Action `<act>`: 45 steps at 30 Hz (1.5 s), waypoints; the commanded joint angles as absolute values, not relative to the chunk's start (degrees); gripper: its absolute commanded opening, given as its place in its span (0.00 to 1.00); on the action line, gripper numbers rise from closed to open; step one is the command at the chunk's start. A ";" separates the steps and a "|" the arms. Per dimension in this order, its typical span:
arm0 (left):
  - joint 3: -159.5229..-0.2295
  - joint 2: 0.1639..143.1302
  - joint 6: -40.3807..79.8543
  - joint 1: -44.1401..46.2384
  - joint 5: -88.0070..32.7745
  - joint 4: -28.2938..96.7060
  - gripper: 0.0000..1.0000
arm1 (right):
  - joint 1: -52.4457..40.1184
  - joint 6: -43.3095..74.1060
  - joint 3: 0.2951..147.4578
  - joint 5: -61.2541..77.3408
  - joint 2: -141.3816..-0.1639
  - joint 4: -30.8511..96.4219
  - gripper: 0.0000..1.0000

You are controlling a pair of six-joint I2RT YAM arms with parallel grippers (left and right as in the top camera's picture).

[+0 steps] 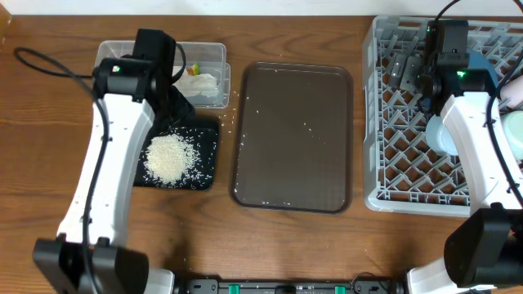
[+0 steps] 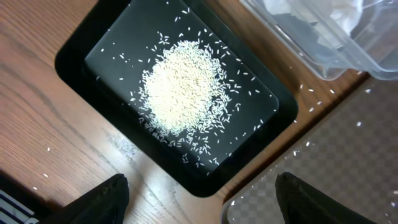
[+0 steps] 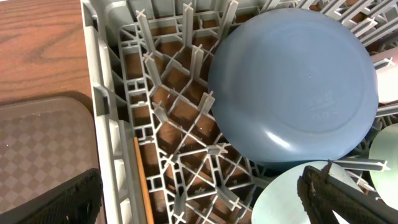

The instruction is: Sort waste into correct bins and load items into the dishwasher rack

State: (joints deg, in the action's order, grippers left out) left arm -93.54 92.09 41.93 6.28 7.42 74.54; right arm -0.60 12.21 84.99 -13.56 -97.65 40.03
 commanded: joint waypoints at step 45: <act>-65.47 62.85 42.30 11.11 7.49 63.77 0.94 | -1.15 13.06 85.06 -14.09 -97.21 40.07 0.99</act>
